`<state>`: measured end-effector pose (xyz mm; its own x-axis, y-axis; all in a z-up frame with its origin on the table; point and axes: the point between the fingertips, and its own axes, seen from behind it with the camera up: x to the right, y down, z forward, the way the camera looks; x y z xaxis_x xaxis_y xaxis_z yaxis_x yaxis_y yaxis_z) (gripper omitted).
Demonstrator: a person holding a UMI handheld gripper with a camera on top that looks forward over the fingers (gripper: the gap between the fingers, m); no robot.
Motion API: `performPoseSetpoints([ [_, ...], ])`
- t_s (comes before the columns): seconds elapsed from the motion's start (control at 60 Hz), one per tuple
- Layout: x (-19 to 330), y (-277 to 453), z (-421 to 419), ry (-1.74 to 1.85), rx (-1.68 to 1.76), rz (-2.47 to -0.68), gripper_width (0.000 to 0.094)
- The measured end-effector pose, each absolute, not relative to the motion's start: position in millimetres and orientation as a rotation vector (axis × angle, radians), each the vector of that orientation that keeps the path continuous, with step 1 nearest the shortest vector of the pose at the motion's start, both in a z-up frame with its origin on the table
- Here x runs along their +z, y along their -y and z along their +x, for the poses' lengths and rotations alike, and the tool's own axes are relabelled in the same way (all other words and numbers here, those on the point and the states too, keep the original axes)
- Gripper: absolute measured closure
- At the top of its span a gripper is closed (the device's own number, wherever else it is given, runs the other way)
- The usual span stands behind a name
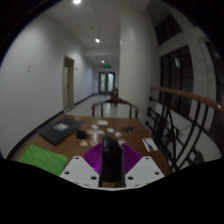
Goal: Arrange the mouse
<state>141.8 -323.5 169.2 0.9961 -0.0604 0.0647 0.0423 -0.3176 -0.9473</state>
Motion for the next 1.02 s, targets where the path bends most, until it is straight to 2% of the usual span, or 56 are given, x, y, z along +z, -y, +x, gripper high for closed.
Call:
performPoseSetpoints([
  [0.05, 216, 343, 100, 0.038, -0.085, -1.829, 0.0686],
  [0.117, 256, 358, 32, 0.077, -0.031, -1.758, 0.0687],
  [0.2, 275, 388, -55, 0.116, 0.036, -1.726, 0.0687],
  [0.283, 239, 395, -120, 0.106, 0.064, -1.777, 0.0685],
  [0.383, 158, 410, -168, 0.116, 0.038, -1.927, 0.0686],
  [0.483, 96, 429, -190, 0.146, -0.028, -2.045, 0.0687],
  [0.533, 77, 441, -199, 0.149, -0.049, -2.088, 0.0676],
  [0.65, 78, 438, -196, 0.173, -0.085, -2.053, 0.0686],
  [0.783, 86, 449, -205, 0.239, -0.047, -2.107, 0.0520],
  [0.867, 95, 462, -203, 0.273, 0.016, -2.125, 0.0230],
  [0.9, 101, 467, -198, 0.299, 0.038, -2.116, 0.0069],
  [1.017, 123, 499, -178, 0.377, 0.084, -2.095, 0.0082],
])
